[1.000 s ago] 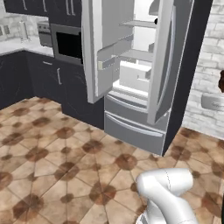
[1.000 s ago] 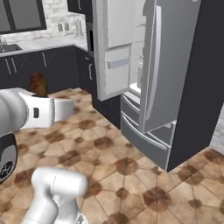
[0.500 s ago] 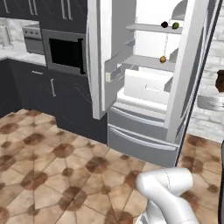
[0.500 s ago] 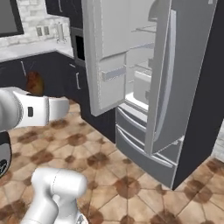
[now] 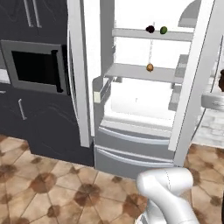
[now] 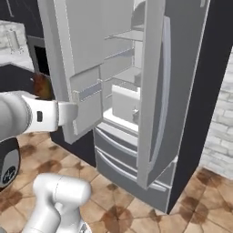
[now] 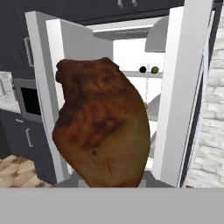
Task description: Transport the chicken drumstick and avocado to the fridge. Place the chicken drumstick on the rack containing meat and place the avocado on the rack containing the vegetable, ensuring meats and vegetables are on different racks.
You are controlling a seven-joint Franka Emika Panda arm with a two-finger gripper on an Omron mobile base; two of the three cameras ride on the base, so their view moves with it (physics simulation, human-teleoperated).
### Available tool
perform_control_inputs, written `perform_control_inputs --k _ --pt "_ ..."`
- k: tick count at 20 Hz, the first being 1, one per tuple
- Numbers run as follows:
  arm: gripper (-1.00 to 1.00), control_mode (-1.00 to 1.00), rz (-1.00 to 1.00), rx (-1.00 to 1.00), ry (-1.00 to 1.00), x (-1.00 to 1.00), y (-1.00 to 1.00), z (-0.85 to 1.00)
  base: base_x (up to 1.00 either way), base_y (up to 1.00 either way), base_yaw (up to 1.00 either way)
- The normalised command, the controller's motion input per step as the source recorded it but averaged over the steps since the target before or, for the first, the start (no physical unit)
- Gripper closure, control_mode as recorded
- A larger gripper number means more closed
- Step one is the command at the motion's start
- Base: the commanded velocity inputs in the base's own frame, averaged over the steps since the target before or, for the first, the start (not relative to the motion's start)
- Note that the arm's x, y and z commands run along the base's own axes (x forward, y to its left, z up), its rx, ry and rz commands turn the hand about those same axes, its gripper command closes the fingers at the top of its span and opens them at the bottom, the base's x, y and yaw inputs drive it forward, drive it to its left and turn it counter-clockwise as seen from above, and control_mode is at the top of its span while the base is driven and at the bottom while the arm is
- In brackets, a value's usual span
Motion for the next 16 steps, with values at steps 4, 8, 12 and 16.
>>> perform_control_inputs --k 4,8,12,16 --pt "1.00 1.00 0.00 0.00 0.00 0.00 0.00 0.00 0.42 0.46 -0.21" --pt "1.00 1.00 0.00 0.00 0.00 0.00 0.00 0.00 0.34 0.57 -0.16" --pt "1.00 1.00 0.00 0.00 0.00 0.00 0.00 0.00 0.12 0.27 -0.50" --pt "1.00 1.00 0.00 0.00 0.00 0.00 0.00 0.00 0.05 0.11 -0.61"
